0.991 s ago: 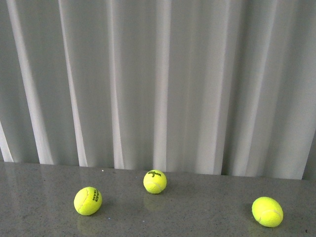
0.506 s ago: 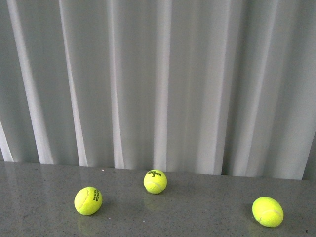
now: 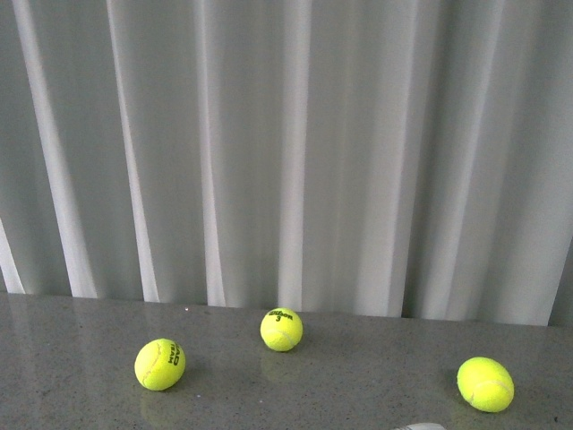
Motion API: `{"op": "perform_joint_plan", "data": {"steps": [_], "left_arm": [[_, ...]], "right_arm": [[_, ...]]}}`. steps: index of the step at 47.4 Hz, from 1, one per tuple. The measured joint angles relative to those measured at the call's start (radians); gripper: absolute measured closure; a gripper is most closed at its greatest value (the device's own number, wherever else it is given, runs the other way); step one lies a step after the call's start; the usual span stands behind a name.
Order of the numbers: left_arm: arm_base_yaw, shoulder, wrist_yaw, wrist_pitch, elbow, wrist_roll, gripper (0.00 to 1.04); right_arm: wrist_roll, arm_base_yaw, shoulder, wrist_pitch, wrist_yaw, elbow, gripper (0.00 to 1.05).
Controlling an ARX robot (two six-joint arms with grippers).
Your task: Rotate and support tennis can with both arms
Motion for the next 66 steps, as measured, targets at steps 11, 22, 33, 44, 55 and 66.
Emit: {"op": "perform_joint_plan", "data": {"steps": [11,22,33,44,55,66], "left_arm": [[0.000,0.000,0.000,0.000,0.000,0.000,0.07],[0.000,-0.001,0.000,0.000,0.000,0.000,0.07],[0.000,0.000,0.000,0.000,0.000,0.000,0.07],[0.000,0.000,0.000,0.000,0.000,0.000,0.07],[0.000,0.000,0.000,0.000,0.000,0.000,0.07],[0.000,0.000,0.000,0.000,0.000,0.000,0.07]], "right_arm": [[0.000,0.000,-0.073,-0.077,0.000,0.000,1.01],[0.000,0.000,-0.212,-0.217,-0.001,0.000,1.01],[0.000,0.000,-0.213,-0.219,-0.001,0.000,1.01],[0.000,0.000,-0.213,-0.219,-0.001,0.000,0.55],[0.001,0.000,-0.213,-0.219,-0.001,0.000,0.05],[0.000,0.000,-0.213,-0.219,-0.001,0.000,0.07]]}}
